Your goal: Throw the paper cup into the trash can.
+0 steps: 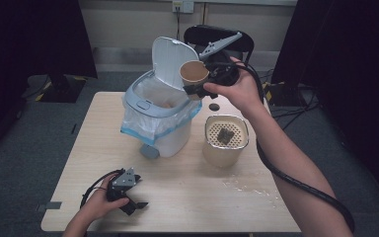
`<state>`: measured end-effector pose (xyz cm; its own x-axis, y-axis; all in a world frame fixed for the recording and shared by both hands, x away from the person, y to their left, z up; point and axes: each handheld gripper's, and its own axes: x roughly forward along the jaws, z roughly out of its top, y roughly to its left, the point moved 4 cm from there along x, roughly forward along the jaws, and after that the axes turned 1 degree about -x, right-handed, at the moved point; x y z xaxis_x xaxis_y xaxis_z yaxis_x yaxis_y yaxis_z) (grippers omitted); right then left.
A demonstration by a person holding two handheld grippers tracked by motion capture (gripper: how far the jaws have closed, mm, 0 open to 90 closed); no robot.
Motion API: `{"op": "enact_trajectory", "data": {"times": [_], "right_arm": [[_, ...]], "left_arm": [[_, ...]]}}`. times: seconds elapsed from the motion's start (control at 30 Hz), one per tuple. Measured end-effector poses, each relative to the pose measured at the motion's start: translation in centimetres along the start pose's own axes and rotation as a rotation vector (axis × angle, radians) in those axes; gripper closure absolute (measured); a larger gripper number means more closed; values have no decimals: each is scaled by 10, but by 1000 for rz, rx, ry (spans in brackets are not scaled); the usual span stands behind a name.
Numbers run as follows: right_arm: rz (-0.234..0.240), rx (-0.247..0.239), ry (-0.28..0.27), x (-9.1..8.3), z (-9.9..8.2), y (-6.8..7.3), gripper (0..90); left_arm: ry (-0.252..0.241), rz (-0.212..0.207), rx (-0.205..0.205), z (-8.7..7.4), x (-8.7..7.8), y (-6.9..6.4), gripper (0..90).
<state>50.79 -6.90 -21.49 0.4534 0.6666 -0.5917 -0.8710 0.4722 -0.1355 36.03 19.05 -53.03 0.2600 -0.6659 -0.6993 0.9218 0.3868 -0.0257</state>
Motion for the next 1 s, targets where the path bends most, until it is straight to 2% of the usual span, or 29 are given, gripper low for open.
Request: {"op": "enact_trajectory", "data": {"times": [0.3,1.0], "right_arm": [[4,-4,-9,12,11,5,276],[-15,25,-23,41,19,5,274]], "left_arm": [[-1,-2,-3,0,0,0,0],[-1,-2,-3,0,0,0,0]]}}
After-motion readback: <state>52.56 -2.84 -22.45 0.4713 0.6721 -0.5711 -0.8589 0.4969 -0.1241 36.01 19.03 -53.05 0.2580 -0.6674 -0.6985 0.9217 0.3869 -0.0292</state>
